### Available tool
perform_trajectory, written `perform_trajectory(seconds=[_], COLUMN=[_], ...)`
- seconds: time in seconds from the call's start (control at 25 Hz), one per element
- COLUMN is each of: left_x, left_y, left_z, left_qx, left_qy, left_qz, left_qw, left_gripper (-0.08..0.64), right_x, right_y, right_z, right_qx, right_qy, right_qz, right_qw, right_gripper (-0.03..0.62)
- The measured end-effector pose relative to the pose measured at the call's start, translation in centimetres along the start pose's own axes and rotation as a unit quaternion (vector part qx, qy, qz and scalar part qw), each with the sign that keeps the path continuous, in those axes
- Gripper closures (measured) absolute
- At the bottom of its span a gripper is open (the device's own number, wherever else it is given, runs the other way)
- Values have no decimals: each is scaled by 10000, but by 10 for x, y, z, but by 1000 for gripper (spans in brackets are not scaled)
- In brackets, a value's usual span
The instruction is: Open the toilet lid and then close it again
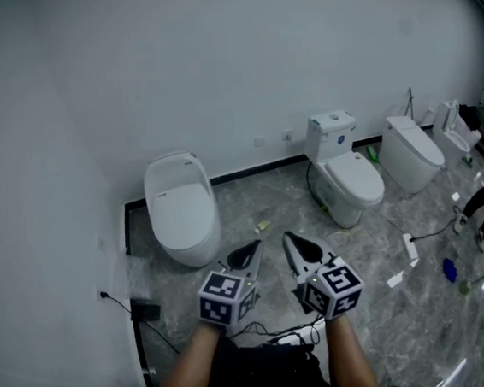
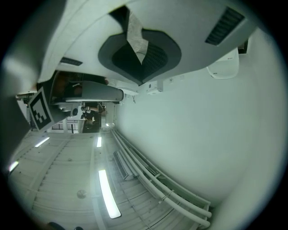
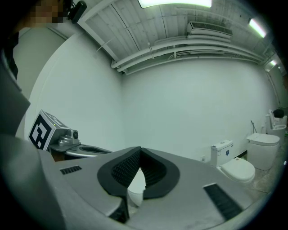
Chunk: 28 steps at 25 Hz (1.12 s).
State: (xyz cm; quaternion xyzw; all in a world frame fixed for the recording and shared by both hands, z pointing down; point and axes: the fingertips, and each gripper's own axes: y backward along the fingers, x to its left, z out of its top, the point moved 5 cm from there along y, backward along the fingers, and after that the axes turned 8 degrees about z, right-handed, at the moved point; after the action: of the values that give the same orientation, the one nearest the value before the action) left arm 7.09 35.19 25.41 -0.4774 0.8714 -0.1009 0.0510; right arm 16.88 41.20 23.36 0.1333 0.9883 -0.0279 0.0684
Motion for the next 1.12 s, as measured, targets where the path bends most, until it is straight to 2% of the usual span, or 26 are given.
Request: perform_trajectory(seconds=[0.44,0.68,1.12], left_x=[95,154,267], left_y=[-12,-31,-58], left_z=[-8,-7,-21], left_qx=[116,143,347], left_qy=[198,246,368], left_qz=[412,500,561], left_qw=[9989,9983,9971], left_gripper=[554,554,554], right_x=[7,7,11], right_y=[-97,-160,-269], right_z=[-5,-5,-15], right_qx=[207,359,674], right_qy=[21,42,-64], right_qz=[358,434,203], right_qw=[9991,9984,9975], right_gripper=[581,581,581])
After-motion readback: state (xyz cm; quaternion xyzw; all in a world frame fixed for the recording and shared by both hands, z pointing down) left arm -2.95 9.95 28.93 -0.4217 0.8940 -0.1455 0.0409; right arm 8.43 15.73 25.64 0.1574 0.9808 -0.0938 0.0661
